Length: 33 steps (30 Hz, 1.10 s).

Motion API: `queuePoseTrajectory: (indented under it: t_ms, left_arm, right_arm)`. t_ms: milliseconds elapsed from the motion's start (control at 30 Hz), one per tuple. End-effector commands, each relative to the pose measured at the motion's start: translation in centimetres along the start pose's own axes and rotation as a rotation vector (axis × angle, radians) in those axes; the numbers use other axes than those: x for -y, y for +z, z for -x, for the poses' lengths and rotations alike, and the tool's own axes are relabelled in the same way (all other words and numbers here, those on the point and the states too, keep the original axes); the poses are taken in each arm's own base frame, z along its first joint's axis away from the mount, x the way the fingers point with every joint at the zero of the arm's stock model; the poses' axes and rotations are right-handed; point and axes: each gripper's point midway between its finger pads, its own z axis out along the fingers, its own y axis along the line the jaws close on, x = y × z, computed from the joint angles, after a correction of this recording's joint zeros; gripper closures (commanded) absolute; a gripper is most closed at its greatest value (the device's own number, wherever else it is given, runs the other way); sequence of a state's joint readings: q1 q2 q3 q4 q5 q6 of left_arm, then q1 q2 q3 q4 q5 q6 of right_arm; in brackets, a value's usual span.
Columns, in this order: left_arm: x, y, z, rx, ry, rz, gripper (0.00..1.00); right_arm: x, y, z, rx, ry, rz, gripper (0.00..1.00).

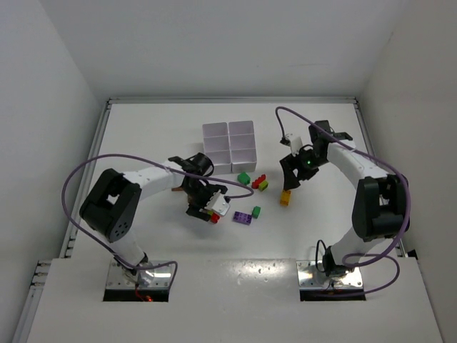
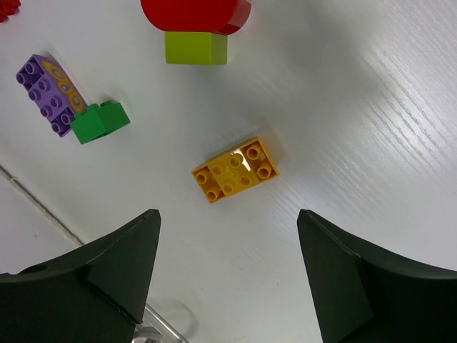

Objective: Sort the legos into containers by color

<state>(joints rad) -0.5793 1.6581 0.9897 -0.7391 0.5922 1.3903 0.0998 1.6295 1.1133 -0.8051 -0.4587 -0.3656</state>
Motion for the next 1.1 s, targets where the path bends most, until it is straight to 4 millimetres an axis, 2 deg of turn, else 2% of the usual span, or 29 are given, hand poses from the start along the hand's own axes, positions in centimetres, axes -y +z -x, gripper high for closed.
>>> queuePoseTrajectory:
  t_ms: [0,133,267,367,467,500,633,700,733,800,833,867,967,1033,1067]
  left_arm:
    - [-1.5,0.2,0.8,0.008,0.051,0.013,0.17]
    - [-1.6,0.8,0.6,-0.002,0.005,-0.004,0.27]
    - [-1.3,1.3,0.1,-0.026,-0.02,-0.022,0.45]
    - [-0.9,1.5,-0.1,-0.027,-0.026,-0.03,0.5]
    - [-0.8,1.7,0.2,-0.026,-0.056,-0.028,0.62]
    - [-0.9,1.7,0.5,-0.013,-0.079,-0.022,0.71]
    - [-2.9,0.3,2.6,0.066,-0.191,0.074,0.84]
    - [-4.2,-0.5,3.8,0.113,-0.258,0.157,0.91]
    - [-4.8,-1.7,4.8,0.139,-0.257,0.215,0.91]
    - [-5.7,-2.2,6.1,0.177,-0.283,0.301,0.93]
    - [-6.3,-2.9,6.1,0.17,-0.296,0.354,0.93]
    - [-6.8,-3.5,7.4,0.199,-0.291,0.404,0.93]
    - [-8.3,-5.2,8.2,0.206,-0.308,0.509,0.93]
    - [-8.6,-5.7,9.3,0.223,-0.303,0.541,0.93]
    - [-8.9,-5.9,9.2,0.22,-0.317,0.56,0.93]
  right_arm:
    - [-0.1,-1.3,1.3,0.062,-0.006,-0.005,0.22]
    - [-0.1,-1.5,1.7,0.069,-0.01,-0.009,0.22]
    - [-0.1,-1.7,1.9,0.07,-0.011,-0.01,0.22]
    - [0.1,-1.8,2.4,0.077,-0.016,-0.013,0.22]
    - [-0.3,-1.9,3.3,0.1,-0.019,0.024,0.21]
    - [-0.5,-1.8,3.7,0.109,-0.011,0.042,0.21]
    - [-2.5,-2.4,6.5,0.186,0.028,0.182,0.21]
    - [-4.7,-2.4,7.5,0.222,0.061,0.305,0.21]
    - [-6.0,-2.6,8.3,0.247,0.08,0.4,0.21]
    - [-7.4,-2.9,8.9,0.257,0.128,0.491,0.19]
    - [-8.4,-3.0,9.4,0.272,0.134,0.551,0.18]
    - [-8.8,-2.4,9.6,0.261,0.155,0.577,0.17]
    - [-9.9,-1.7,9.7,0.24,0.174,0.643,0.17]
    - [-10.5,-1.4,10.1,0.234,0.214,0.705,0.17]
    - [-11.0,-1.6,10.8,0.25,0.196,0.722,0.17]
